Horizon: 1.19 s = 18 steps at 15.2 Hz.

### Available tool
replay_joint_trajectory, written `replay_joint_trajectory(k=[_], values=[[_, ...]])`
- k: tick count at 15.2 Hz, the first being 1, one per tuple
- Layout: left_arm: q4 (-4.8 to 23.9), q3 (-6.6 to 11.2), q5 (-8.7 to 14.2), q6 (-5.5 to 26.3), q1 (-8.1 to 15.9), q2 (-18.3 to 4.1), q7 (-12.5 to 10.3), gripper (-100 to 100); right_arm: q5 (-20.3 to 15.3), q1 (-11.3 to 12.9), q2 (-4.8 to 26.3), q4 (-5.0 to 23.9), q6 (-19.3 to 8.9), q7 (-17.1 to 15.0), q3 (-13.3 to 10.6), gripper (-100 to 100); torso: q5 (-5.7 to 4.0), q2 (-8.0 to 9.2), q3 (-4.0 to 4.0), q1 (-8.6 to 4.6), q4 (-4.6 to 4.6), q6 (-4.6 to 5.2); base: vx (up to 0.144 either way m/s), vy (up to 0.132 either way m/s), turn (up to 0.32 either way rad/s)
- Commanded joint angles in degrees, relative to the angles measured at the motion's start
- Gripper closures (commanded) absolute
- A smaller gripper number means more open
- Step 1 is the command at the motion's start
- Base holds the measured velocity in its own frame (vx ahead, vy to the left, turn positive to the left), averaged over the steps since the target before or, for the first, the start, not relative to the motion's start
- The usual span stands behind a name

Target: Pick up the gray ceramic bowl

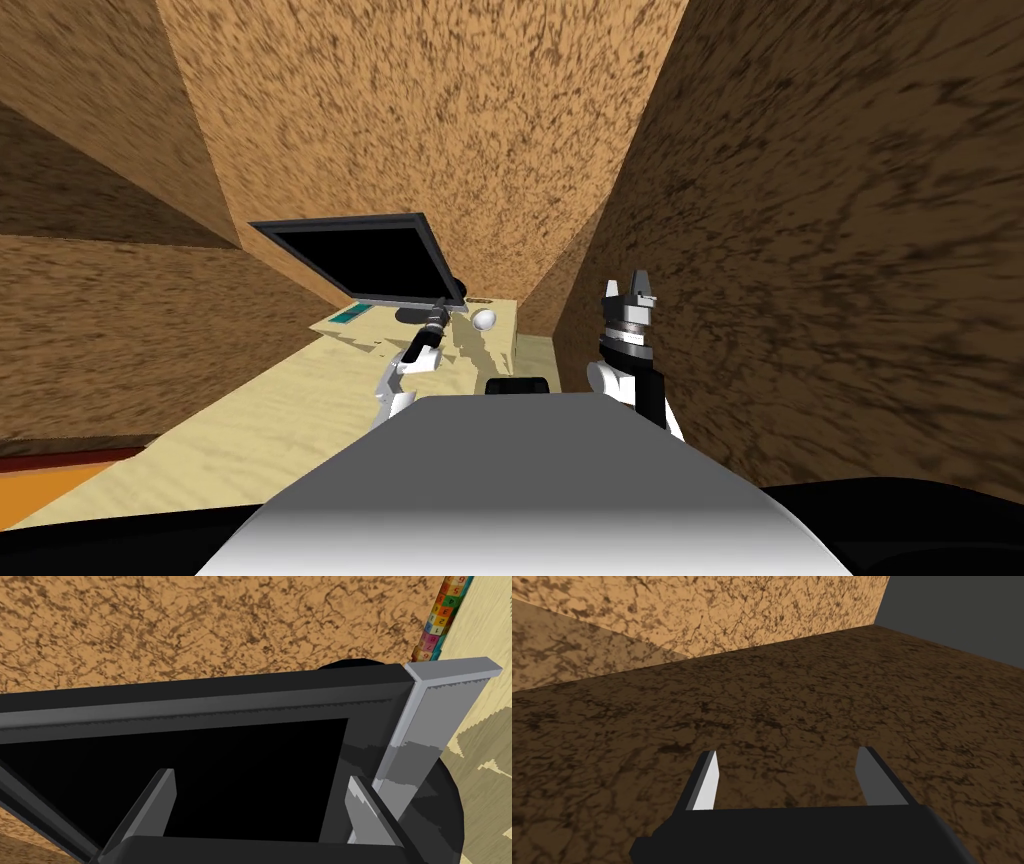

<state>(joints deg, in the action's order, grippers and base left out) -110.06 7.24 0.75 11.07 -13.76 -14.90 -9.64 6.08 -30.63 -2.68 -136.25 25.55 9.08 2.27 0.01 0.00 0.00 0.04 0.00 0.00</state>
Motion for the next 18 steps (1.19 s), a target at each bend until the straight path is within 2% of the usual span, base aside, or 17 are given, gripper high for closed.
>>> replay_joint_trajectory(k=[1, 3, 4, 6, 7, 9, 10, 12, 13, 15, 16, 17, 18], values=[[2.67, 0.54, -0.12, 2.86, 1.79, -0.16, -0.19, -100, 0.00, 0.00, 0.00, 0.00, 0.00, 0.00, 0.00, 0, 0.00, 0.00, 0.00, 0.00, 0.00, 0.00, -0.008, 0.004, -0.117], [2.67, 0.54, -0.12, 3.78, 1.79, -0.16, -0.19, -100, 0.00, 0.00, 0.00, 0.00, 0.00, 0.00, 0.00, 0, 0.00, -0.01, 0.00, 0.00, 0.00, 0.02, -0.007, 0.006, -0.078], [4.94, 0.99, -0.22, 5.95, 3.29, -0.19, -0.33, -100, 0.00, 0.00, 0.00, 0.00, 0.00, 0.00, 0.00, 0, 0.00, 0.00, 0.00, -0.01, 0.00, 0.00, -0.007, 0.003, -0.107], [4.94, 0.99, -0.22, 6.64, 3.29, -0.19, -0.33, -100, 0.00, 0.00, 0.00, 0.00, 0.00, 0.00, 0.00, 0, 0.00, 0.00, 0.00, -0.02, 0.00, 0.02, -0.007, 0.004, -0.091], [7.23, 1.45, -0.33, 8.68, 4.79, -0.16, -0.48, -100, 0.00, 0.00, 0.00, 0.00, 0.00, 0.00, 0.00, 0, -0.01, 0.00, 0.00, -0.02, 0.00, 0.00, -0.008, 0.004, -0.118], [7.23, 1.45, -0.33, 9.51, 4.79, -0.16, -0.48, -100, 0.00, 0.00, 0.00, 0.00, 0.00, 0.00, 0.00, 0, 0.00, 0.00, 0.00, -0.01, 0.00, 0.02, -0.008, 0.006, -0.085], [9.51, 1.91, -0.44, 11.55, 6.29, -0.08, -0.63, -100, 0.00, 0.00, 0.00, 0.00, 0.00, 0.00, 0.00, 0, 0.00, 0.00, 0.00, -0.01, 0.00, 0.00, -0.007, 0.004, -0.098], [9.51, 1.91, -0.44, 12.38, 6.29, -0.08, -0.63, -100, 0.00, 0.00, 0.00, 0.00, 0.00, 0.00, 0.00, 0, 0.00, 0.00, 0.00, -0.01, 0.00, 0.01, -0.007, 0.005, -0.084], [11.78, 2.36, -0.55, 14.42, 7.78, 0.05, -0.77, -100, 0.00, 0.00, 0.00, 0.00, 0.00, 0.00, 0.00, 0, 0.00, 0.00, 0.00, -0.01, 0.00, 0.00, -0.006, 0.003, -0.119], [11.78, 2.36, -0.55, 15.23, 7.78, 0.05, -0.77, -100, 0.00, 0.00, 0.00, 0.00, 0.00, 0.00, 0.00, 0, 0.00, -0.01, -0.01, -0.02, 0.00, 0.02, -0.006, 0.004, -0.093], [14.04, 2.81, -0.65, 17.21, 9.27, 0.23, -0.91, -100, 0.00, 0.00, 0.00, 0.00, 0.00, 0.00, 0.00, 0, -0.01, -0.01, 0.00, -0.02, 0.00, -0.01, -0.007, 0.004, -0.106], [14.04, 2.81, -0.65, 18.07, 9.27, 0.23, -0.91, -100, 0.00, 0.00, 0.00, 0.00, 0.00, 0.00, 0.00, 0, 0.00, -0.01, 0.00, -0.02, 0.00, 0.02, -0.009, 0.005, -0.126], [16.16, 3.26, -0.76, 19.43, 10.73, 0.44, -1.05, -100, 0.00, 0.00, 0.00, 0.00, 0.00, 0.00, 0.00, 0, 0.00, 0.00, 0.00, -0.02, 0.00, 0.02, -0.010, 0.005, -0.175]])
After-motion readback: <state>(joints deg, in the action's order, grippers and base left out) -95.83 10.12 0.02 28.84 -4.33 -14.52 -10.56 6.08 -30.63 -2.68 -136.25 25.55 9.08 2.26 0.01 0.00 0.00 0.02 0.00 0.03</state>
